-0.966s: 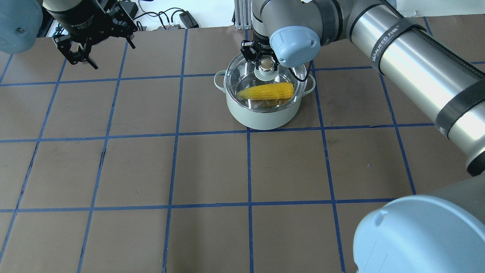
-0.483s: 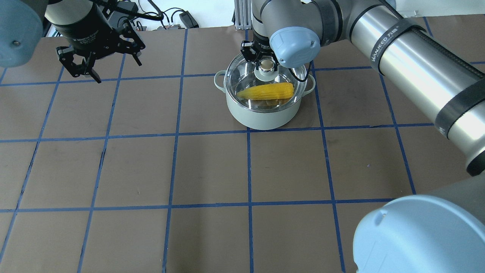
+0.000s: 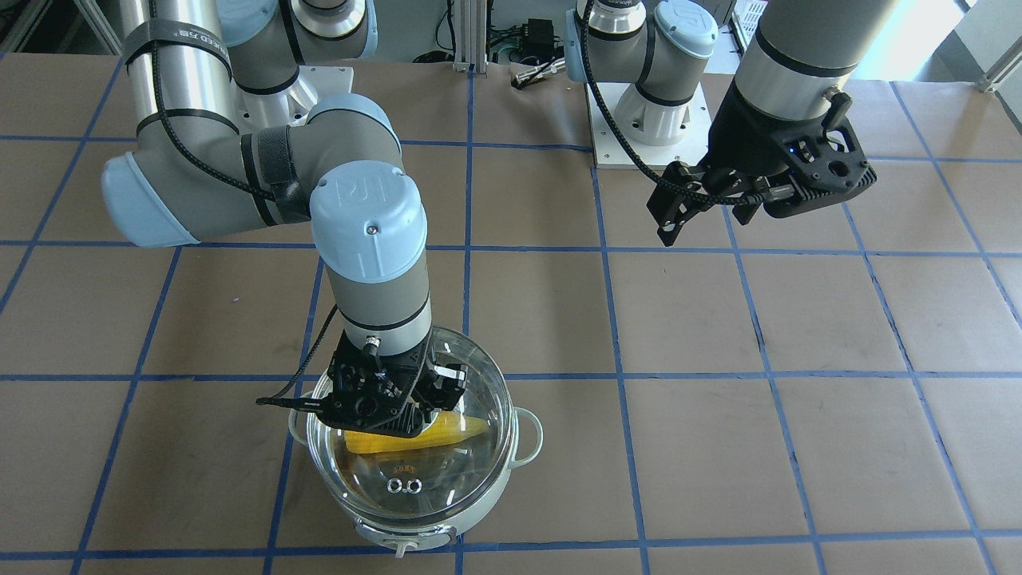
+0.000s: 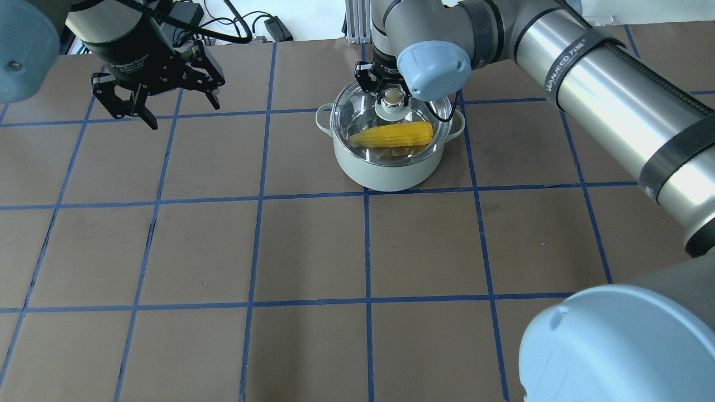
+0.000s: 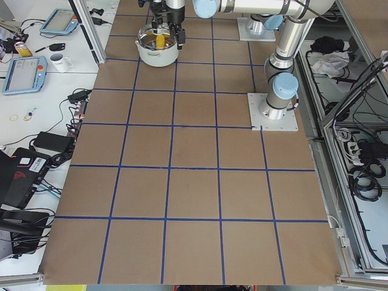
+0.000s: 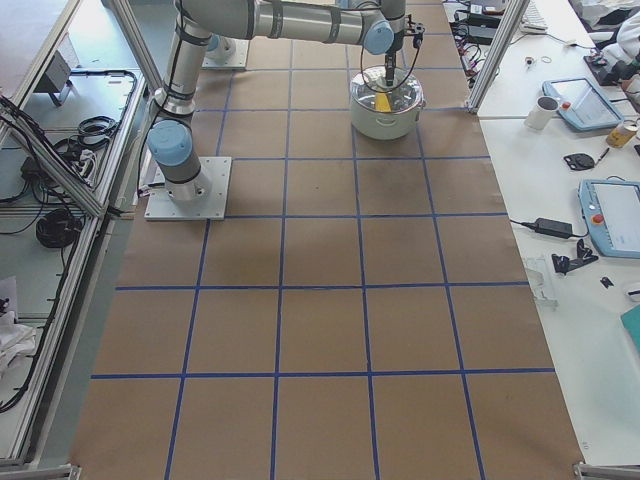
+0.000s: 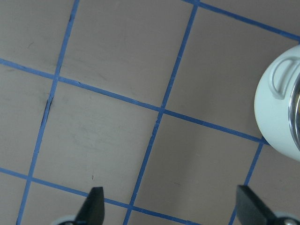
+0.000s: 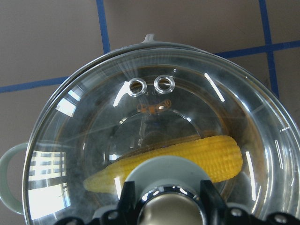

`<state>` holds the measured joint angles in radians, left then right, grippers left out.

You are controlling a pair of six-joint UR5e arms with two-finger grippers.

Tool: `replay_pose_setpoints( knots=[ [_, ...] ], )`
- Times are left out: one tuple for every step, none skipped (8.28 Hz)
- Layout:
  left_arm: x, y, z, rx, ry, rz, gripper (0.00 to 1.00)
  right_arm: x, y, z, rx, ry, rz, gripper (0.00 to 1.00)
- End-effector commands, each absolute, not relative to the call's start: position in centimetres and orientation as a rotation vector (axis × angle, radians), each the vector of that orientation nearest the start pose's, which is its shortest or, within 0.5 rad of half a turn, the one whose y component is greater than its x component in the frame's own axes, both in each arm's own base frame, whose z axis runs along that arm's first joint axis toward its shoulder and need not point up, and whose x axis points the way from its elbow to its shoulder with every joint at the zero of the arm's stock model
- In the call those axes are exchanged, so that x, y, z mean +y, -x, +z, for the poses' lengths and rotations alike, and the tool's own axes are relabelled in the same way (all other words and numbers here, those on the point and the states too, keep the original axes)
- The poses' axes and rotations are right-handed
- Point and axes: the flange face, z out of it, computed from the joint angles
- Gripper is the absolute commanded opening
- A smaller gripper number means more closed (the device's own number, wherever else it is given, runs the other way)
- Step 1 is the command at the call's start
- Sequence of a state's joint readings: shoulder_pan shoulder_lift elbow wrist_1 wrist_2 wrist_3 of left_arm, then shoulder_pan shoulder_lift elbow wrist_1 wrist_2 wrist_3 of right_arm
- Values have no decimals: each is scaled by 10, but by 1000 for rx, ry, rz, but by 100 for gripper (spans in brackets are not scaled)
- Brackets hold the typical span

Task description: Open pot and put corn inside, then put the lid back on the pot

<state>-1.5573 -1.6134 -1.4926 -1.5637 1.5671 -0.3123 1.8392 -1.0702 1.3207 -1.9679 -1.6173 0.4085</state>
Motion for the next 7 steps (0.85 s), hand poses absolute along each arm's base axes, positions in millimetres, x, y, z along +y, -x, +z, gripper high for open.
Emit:
replay_pose_setpoints(
  knots=[
    [-505,129,519,3160,146,-105,100,-638,-309,354,3118,-231,-241,35],
    [-504,129,521,3158,24,-109,100,-639,-309,354,3114,-233,-247,35],
    [-506,129,514,3153,-77,-83,100,-639,-309,354,3114,-238,-250,34],
    [-500,128,512,3146,-123,-64,100,-639,-309,355,3111,-235,-256,35],
    [-499,126,511,3129,-122,-62,100,-640,-310,356,3108,-233,-267,34],
    [-497,126,513,3127,-120,-64,100,-640,-310,355,3108,-235,-265,35],
    [-496,126,513,3128,-120,-57,100,-640,-310,355,3108,-235,-265,34]
  ],
)
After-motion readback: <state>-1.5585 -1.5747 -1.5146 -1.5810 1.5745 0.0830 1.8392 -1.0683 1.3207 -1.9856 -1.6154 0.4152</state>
